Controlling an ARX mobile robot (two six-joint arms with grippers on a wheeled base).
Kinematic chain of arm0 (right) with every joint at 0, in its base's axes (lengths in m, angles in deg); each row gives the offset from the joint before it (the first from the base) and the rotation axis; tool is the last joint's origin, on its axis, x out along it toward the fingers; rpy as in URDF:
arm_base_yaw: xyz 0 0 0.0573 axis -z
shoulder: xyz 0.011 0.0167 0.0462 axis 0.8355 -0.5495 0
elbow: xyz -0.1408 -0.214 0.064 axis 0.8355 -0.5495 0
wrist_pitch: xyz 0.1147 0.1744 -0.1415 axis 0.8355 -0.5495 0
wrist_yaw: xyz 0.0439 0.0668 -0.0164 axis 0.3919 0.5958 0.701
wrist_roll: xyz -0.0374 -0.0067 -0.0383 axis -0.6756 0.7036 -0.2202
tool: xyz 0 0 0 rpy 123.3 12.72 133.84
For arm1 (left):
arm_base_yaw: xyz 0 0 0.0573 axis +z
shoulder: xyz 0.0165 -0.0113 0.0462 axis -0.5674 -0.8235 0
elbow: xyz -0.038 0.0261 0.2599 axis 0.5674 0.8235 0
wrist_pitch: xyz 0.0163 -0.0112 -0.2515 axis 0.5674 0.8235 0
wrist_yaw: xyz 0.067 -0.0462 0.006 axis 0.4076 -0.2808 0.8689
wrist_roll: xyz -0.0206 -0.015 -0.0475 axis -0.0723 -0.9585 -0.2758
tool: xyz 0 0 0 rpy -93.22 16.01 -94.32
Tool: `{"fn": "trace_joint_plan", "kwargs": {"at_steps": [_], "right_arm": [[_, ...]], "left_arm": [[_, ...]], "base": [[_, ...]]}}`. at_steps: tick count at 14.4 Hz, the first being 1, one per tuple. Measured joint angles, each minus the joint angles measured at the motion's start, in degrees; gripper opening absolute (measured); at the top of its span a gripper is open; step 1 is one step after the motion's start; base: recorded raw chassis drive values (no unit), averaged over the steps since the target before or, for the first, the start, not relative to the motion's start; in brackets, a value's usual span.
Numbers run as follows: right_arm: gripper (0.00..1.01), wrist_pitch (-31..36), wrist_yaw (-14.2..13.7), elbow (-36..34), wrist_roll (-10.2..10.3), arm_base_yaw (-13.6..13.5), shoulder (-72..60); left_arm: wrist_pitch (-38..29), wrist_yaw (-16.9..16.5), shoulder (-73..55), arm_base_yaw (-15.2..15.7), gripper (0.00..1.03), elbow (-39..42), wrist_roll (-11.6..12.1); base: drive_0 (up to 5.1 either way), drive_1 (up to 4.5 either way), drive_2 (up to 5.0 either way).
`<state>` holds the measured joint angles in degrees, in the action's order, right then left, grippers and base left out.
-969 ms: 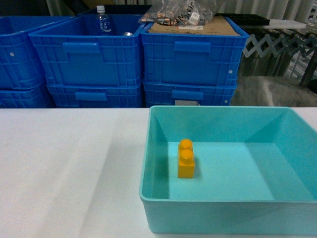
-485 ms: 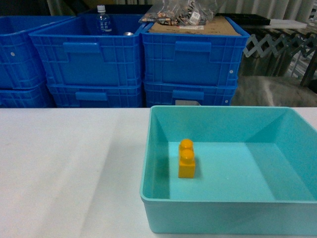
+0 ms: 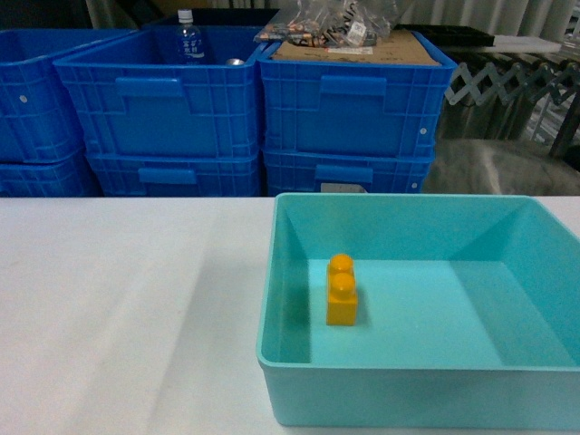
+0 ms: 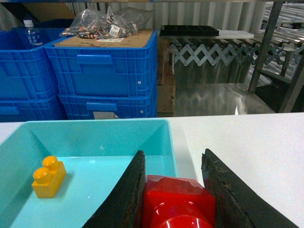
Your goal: Pick red block from blue box to shelf
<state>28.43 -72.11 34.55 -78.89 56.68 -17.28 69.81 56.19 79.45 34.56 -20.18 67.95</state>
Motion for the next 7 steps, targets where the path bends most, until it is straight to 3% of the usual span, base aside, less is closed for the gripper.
{"fn": "trace_joint_plan", "kwargs": {"at_steps": [7], "right_arm": [[0.29,-12.81,0.0,-0.02,0.0,0.0,13.25]], "left_arm": [[0.0,0.0,0.0,0.0,0.98,0.0,-0.02]], "base": [[0.0,0.0,0.0]]}}
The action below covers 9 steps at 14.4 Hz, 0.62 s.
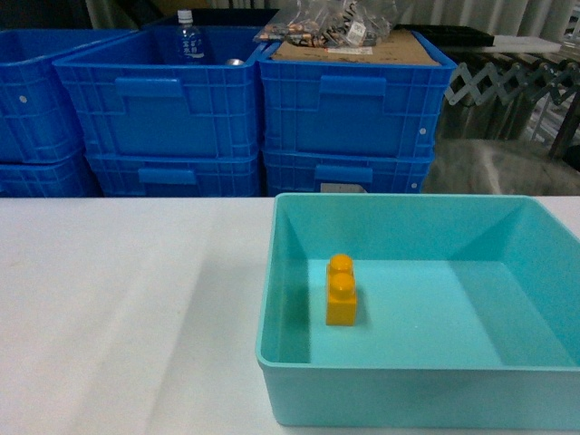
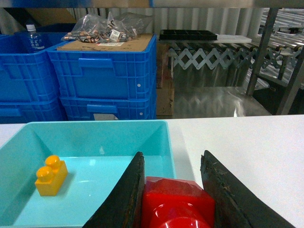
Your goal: Pick red block from blue box to shelf
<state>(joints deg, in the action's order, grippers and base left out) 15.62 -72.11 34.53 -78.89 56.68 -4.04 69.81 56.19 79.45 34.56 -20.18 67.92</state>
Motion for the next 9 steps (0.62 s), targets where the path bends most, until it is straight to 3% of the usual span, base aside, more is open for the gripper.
{"fn": "trace_joint_plan", "kwargs": {"at_steps": [8,9], "right_arm": [[0.29,-9.05,0.0,0.0,0.0,0.0,8.72],[0.29,-17.86,0.09,0.04,0.0,0.0,14.73]], "left_arm": [[0.0,0.0,0.0,0.0,0.98,0.0,0.0],[0.0,0.0,0.0,0.0,0.98,0.0,0.0]], "base": [[0.0,0.0,0.0],[0.0,0.0,0.0]]}}
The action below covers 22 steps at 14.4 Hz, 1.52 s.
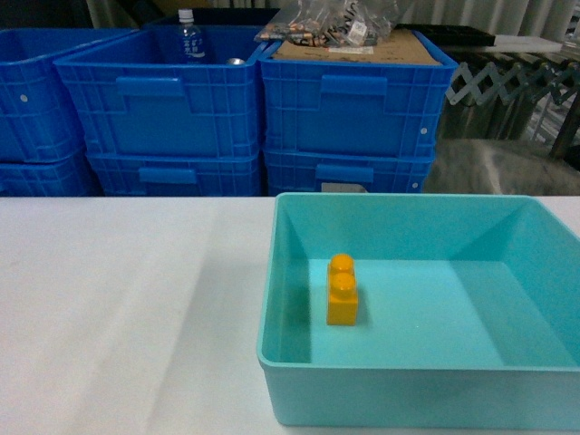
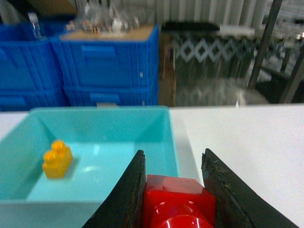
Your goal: Pick red block from blue box to shelf
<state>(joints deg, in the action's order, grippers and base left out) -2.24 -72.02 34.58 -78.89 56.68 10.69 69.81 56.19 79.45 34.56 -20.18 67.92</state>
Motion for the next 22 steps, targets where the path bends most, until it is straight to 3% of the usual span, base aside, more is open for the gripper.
{"fn": "trace_joint_plan", "kwargs": {"at_steps": [11,22], "right_arm": [[0.29,-0.44,0.02,-0.02,0.0,0.0,3.06],[0.29,-0.44,0.04,-0.02,0.0,0.0,3.06]], "left_arm": [[0.0,0.0,0.0,0.0,0.98,0.0,0.0],[0.0,0.0,0.0,0.04,0.98,0.0,0.0]], "base": [[0.0,0.0,0.0],[-1.6,-1.62,-1.6]]}}
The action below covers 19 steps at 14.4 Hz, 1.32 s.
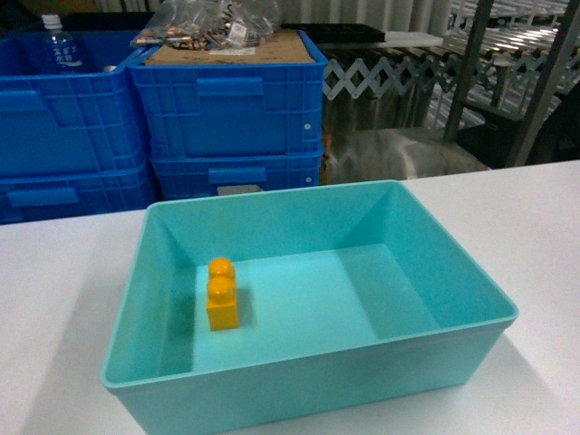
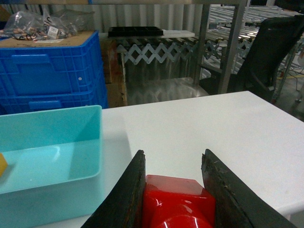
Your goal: Pick red block from blue box to shelf
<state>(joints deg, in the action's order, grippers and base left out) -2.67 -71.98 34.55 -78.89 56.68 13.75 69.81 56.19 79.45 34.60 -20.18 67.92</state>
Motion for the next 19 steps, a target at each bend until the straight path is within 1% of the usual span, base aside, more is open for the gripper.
{"fn": "trace_joint_plan", "kwargs": {"at_steps": [19], "right_arm": [[0.29,0.0,0.0,0.0,0.0,0.0,0.0]], "left_arm": [[0.0,0.0,0.0,0.0,0.98,0.0,0.0]], "base": [[-1.6,-1.64,-1.6]]}}
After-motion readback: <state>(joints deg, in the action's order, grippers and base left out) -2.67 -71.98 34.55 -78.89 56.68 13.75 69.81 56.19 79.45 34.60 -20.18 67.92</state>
